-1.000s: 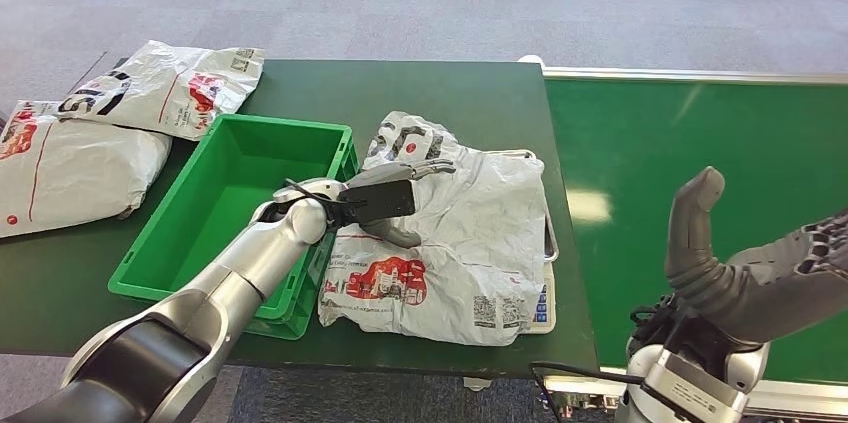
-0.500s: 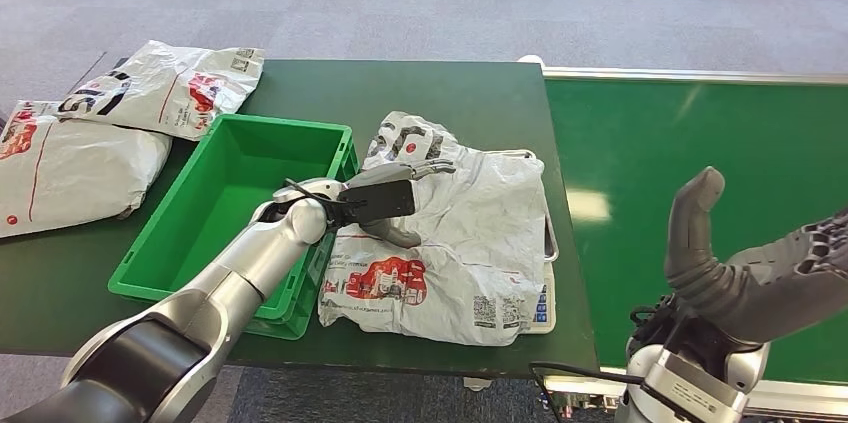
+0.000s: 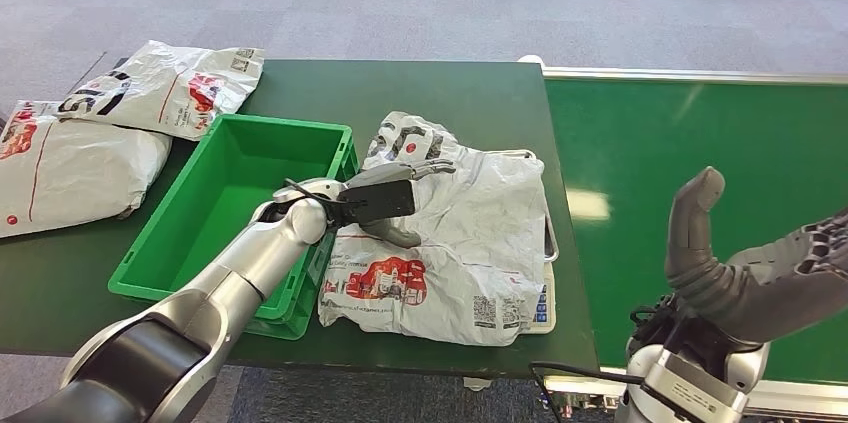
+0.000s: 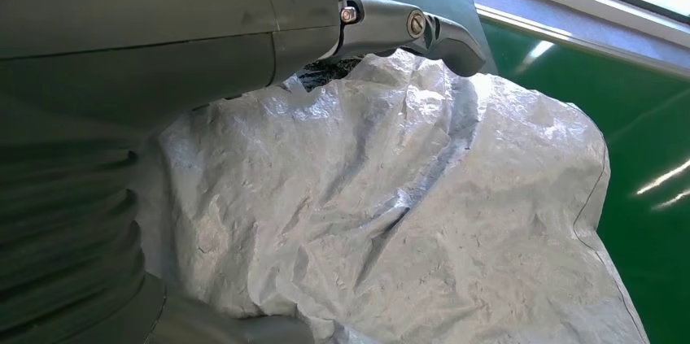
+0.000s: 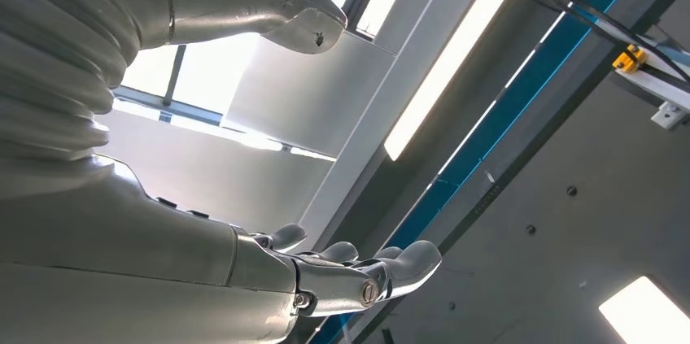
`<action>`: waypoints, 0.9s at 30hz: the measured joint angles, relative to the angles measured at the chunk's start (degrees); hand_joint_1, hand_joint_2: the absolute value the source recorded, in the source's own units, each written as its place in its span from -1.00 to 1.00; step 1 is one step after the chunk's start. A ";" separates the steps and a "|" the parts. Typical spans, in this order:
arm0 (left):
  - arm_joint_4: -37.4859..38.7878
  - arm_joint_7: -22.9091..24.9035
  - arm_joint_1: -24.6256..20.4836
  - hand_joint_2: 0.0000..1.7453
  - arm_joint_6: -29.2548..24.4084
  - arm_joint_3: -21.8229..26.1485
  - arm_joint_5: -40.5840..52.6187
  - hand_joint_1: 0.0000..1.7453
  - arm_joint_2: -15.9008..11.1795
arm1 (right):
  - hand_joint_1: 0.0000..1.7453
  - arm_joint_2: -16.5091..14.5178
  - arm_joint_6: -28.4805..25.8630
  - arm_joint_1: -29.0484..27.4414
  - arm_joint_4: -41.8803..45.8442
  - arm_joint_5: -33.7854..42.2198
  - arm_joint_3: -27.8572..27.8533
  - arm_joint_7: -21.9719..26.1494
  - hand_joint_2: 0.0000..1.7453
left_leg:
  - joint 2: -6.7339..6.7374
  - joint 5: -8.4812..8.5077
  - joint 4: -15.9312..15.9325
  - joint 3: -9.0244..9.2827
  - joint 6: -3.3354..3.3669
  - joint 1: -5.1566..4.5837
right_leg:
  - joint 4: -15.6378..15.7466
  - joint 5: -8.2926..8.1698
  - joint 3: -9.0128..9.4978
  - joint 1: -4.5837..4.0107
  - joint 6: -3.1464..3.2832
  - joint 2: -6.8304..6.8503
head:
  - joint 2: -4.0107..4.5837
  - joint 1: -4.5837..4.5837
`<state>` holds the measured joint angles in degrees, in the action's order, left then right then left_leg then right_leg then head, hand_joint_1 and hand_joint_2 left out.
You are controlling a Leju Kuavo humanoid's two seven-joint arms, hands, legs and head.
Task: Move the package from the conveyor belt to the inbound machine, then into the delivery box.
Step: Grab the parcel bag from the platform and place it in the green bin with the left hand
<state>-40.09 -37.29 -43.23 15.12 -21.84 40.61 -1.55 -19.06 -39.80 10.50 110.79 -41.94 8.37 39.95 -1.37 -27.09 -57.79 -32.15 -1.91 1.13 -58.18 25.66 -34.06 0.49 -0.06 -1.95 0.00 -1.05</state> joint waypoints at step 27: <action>0.00 0.00 0.00 1.00 0.00 0.00 0.00 -1.00 0.00 | -1.00 0.00 -0.01 0.00 0.00 0.00 0.00 0.00 1.00 | 0.00 0.00 0.00 0.00 0.00 0.00 | 0.00 0.00 0.00 0.00 0.00 0.00 | 0.00 0.00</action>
<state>-40.09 -37.29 -43.23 15.13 -21.84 40.61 -1.55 -19.06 -39.80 10.50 110.79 -41.94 8.37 39.95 -1.38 -27.09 -57.79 -32.15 -1.91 1.13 -58.18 25.66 -34.06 0.49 -0.06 -1.95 0.00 -1.05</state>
